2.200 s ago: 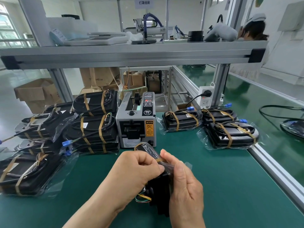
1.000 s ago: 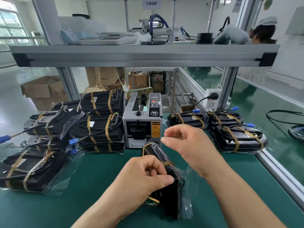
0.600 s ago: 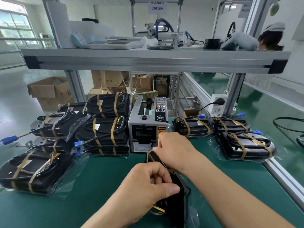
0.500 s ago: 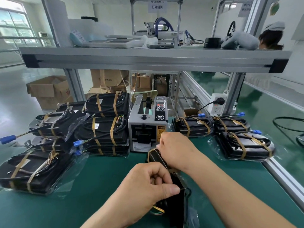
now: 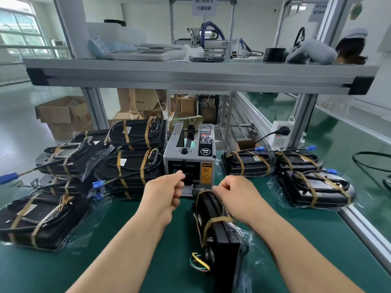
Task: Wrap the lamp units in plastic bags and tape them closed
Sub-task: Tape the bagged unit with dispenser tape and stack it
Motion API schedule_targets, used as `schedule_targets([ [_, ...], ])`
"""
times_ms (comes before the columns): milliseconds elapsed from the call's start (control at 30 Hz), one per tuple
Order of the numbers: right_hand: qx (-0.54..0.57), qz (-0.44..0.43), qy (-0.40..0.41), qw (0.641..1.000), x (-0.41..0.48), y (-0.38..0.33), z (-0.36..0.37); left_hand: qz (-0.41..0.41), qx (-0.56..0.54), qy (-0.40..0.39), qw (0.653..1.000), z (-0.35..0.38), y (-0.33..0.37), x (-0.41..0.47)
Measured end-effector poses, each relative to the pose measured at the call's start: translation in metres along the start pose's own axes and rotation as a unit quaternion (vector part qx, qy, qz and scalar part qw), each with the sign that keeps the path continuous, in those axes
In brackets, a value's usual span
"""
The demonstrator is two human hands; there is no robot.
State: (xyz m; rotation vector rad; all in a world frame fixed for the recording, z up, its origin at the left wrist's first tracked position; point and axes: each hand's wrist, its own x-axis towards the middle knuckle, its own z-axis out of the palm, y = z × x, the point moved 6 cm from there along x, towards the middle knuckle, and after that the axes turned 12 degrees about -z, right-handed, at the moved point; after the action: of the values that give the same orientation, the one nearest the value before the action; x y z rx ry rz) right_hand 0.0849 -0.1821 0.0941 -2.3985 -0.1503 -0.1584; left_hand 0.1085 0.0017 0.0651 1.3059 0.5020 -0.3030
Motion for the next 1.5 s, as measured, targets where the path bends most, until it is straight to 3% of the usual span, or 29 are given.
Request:
schedule_targets([
  [133, 0.019, 0.009, 0.003, 1.000, -0.002, 0.002, 0.003, -0.088, -0.055, 0.034, 0.994, 0.007, -0.003, 0.038],
  [267, 0.030, 0.000, 0.003, 1.000, -0.003, -0.001, 0.005, -0.121, -0.078, 0.044, 0.989, 0.013, -0.004, 0.048],
  [467, 0.043, -0.003, 0.001, 0.999, -0.005, -0.005, 0.008, -0.109, -0.115, 0.071, 0.985, 0.019, -0.004, 0.050],
  [633, 0.064, -0.001, 0.004, 0.998, -0.008, -0.002, 0.007, -0.037, -0.127, 0.052, 0.990, 0.014, 0.001, 0.044],
  [800, 0.082, 0.001, 0.004, 0.997, -0.009, 0.002, 0.005, -0.002, -0.072, -0.016, 0.997, 0.004, 0.009, 0.019],
  [900, 0.099, 0.006, 0.001, 0.995, -0.011, 0.002, 0.005, 0.011, 0.015, -0.091, 0.996, 0.007, 0.009, -0.003],
  [1033, 0.151, 0.017, 0.006, 0.988, -0.011, 0.005, 0.006, 0.046, 0.219, -0.226, 0.948, 0.024, 0.010, -0.029],
  [1233, 0.167, 0.019, 0.006, 0.986, -0.013, 0.005, 0.006, 0.076, 0.365, -0.195, 0.907, 0.037, 0.011, -0.028],
  [1500, 0.167, 0.012, 0.003, 0.986, -0.011, 0.004, 0.008, 0.060, 0.418, -0.201, 0.884, 0.041, 0.016, -0.024],
])
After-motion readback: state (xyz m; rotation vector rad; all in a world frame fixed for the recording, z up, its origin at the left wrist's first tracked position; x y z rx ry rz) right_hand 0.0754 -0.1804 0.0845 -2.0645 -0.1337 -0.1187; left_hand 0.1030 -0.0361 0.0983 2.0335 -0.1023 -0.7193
